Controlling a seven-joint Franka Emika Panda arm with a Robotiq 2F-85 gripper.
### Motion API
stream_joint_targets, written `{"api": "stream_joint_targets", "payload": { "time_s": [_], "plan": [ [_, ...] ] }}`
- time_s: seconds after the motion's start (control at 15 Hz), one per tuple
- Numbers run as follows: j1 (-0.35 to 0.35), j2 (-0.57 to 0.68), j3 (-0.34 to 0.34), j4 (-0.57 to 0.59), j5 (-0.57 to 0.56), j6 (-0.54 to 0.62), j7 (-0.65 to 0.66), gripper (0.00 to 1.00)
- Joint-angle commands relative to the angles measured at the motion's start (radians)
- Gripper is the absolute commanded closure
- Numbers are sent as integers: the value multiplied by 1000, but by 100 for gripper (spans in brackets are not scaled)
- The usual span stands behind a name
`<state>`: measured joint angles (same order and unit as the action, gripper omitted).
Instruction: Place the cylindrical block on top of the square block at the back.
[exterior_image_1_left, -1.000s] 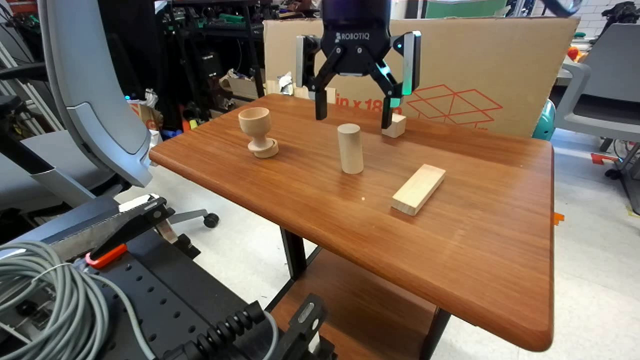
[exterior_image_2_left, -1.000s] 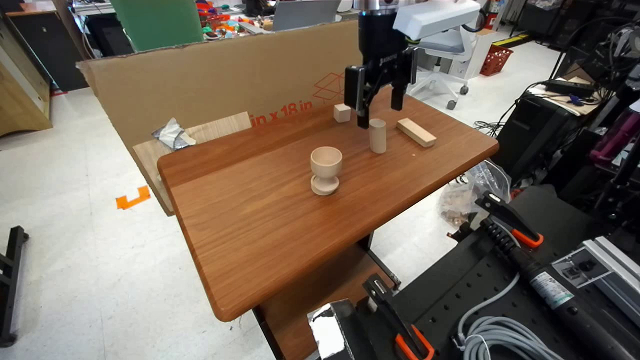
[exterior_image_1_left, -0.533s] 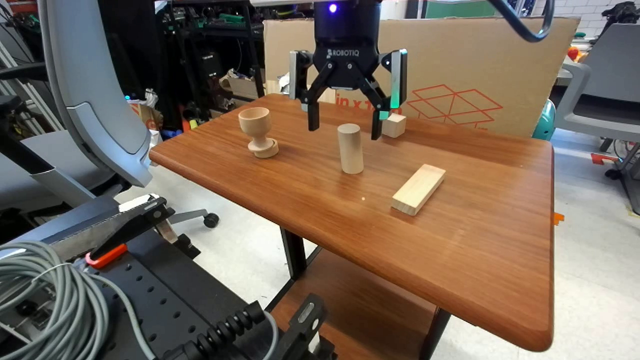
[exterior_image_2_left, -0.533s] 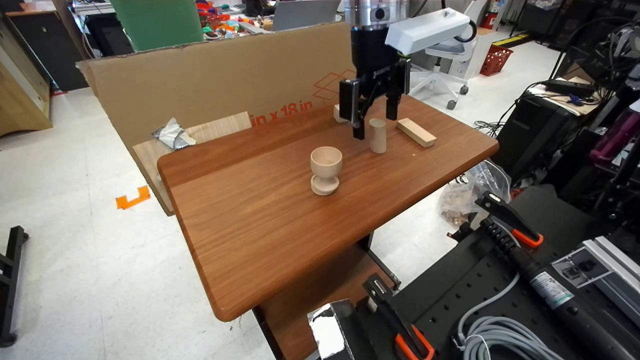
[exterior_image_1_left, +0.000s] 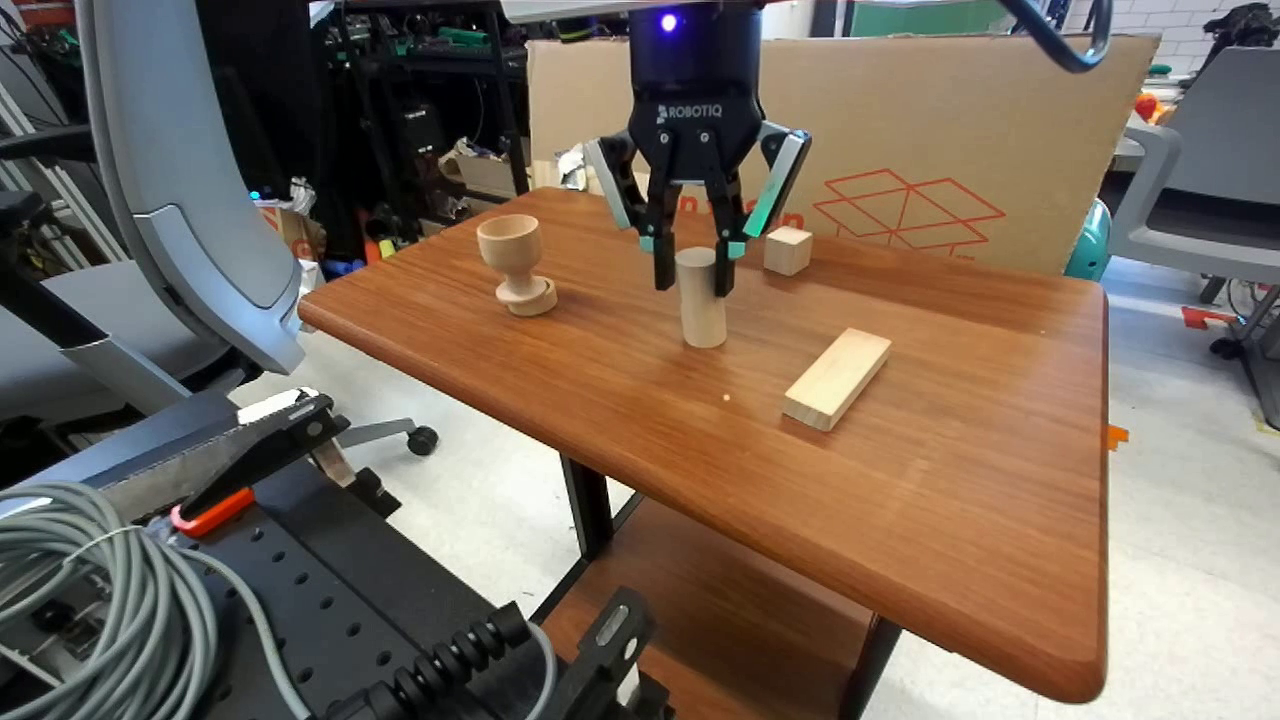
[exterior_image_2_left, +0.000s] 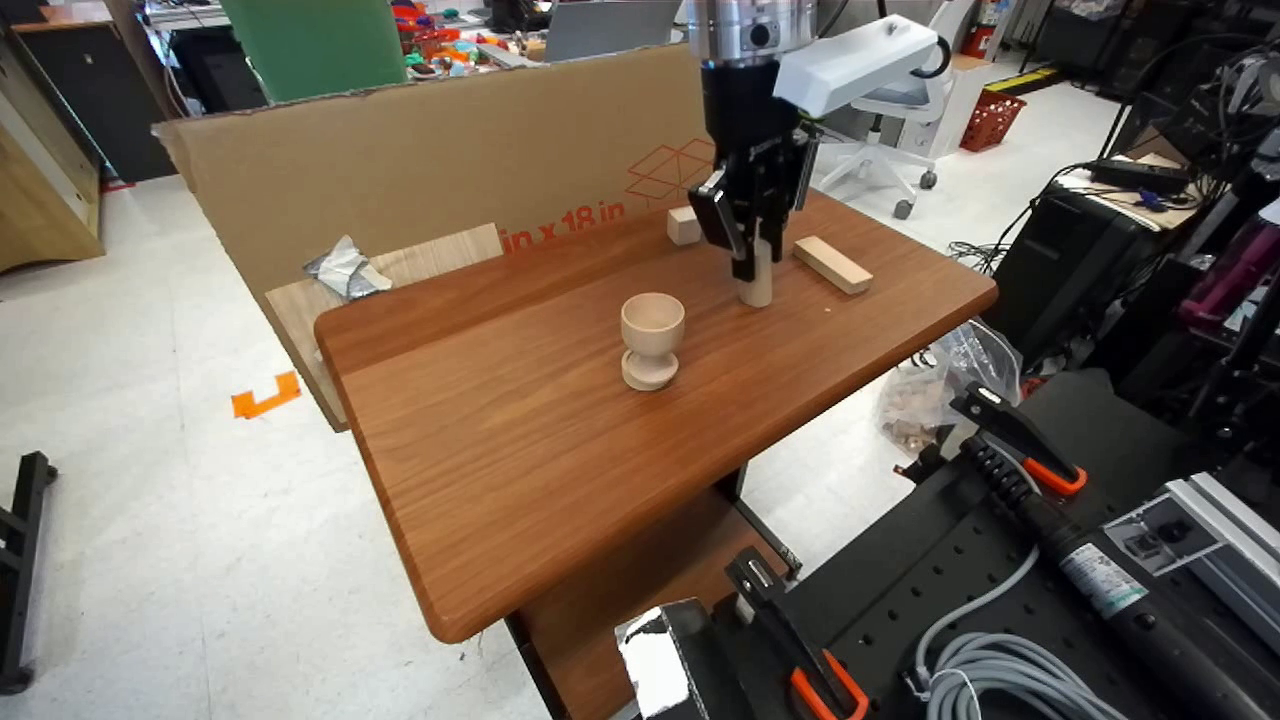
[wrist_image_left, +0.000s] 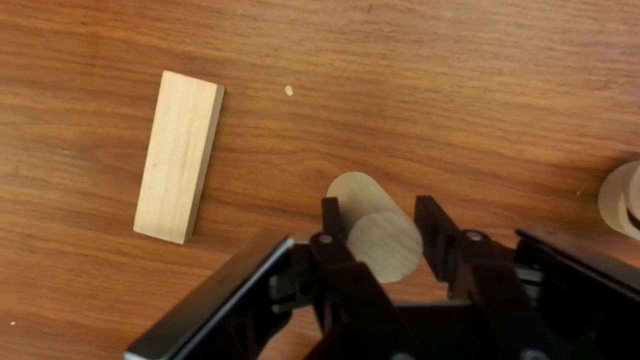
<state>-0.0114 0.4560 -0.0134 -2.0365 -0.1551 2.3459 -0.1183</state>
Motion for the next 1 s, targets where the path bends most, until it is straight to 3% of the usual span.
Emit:
{"api": "stream_joint_targets", "payload": {
  "time_s": [0.0,0.47,0.93],
  "plan": [
    [15,-6,-6,13,-25,-28,11,88],
    [11,-81,-11,27,-25,-50,20,89],
    [17,-70,-26,191,-47,-136,84,89]
  ]
}}
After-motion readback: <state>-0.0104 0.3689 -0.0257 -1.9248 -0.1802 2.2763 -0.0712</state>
